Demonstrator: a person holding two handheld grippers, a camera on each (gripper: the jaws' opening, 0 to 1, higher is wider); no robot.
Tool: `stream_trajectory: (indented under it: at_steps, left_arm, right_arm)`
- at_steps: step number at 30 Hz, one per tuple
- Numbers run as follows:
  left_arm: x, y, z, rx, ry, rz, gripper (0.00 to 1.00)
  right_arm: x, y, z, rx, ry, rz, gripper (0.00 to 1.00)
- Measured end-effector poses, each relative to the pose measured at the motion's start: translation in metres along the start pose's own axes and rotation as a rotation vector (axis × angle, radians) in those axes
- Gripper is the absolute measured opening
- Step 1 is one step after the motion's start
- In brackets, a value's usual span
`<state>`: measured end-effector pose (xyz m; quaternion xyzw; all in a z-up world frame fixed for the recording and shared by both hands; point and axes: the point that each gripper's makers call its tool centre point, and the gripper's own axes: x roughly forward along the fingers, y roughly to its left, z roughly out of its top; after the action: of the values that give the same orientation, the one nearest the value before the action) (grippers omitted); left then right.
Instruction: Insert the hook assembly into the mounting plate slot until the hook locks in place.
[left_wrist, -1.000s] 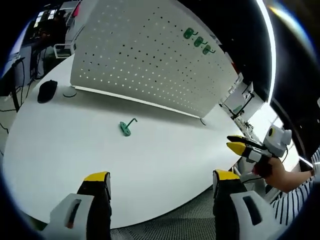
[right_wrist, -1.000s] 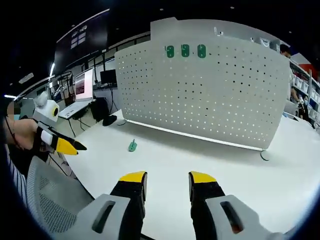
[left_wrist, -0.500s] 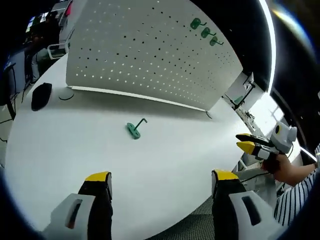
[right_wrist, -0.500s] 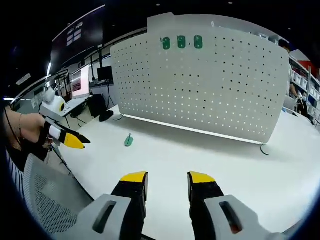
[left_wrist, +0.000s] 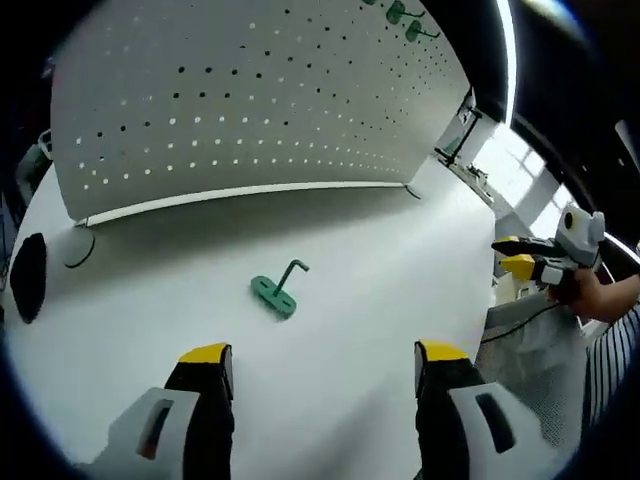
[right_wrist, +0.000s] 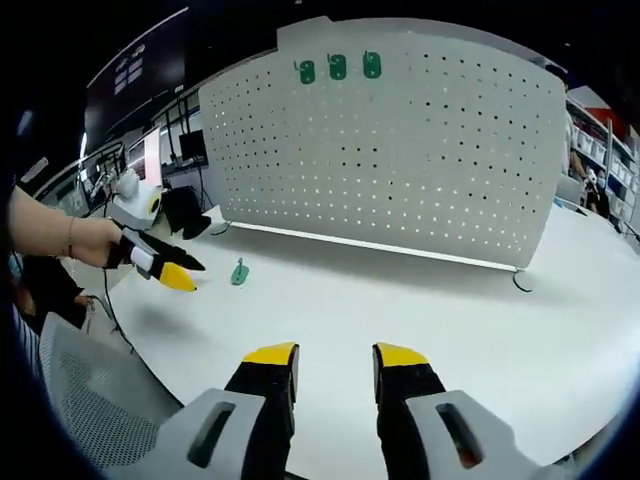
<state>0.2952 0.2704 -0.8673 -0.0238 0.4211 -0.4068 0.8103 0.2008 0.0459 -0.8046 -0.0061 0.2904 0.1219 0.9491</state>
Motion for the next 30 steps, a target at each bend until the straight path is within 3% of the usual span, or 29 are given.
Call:
stream_trajectory:
  at_steps: [9, 11, 16, 22, 27, 30]
  left_arm:
    - [0.018, 0.012, 0.020, 0.093, 0.009, -0.032, 0.60]
    - [0.022, 0.014, 0.027, 0.156, -0.001, -0.032, 0.62]
    - [0.030, 0.014, 0.031, 0.229, 0.024, -0.055, 0.47]
    - [0.042, 0.014, 0.035, 0.326, 0.074, -0.104, 0.36]
    - [0.046, 0.014, 0.035, 0.423, 0.128, -0.138, 0.33]
    - [0.049, 0.012, 0.037, 0.422, 0.142, -0.166, 0.30]
  right_arm:
    - [0.003, -0.005, -0.006, 0.025, 0.020, -0.021, 0.26]
    - [0.003, -0.008, -0.007, 0.030, 0.025, -0.029, 0.26]
    - [0.003, -0.015, -0.009, 0.053, 0.031, -0.050, 0.26]
    - [0.002, -0.016, -0.015, 0.079, 0.046, -0.060, 0.26]
    - [0.005, -0.014, -0.021, 0.088, 0.063, -0.054, 0.25]
    - [0.006, -0.013, -0.021, 0.090, 0.063, -0.054, 0.24]
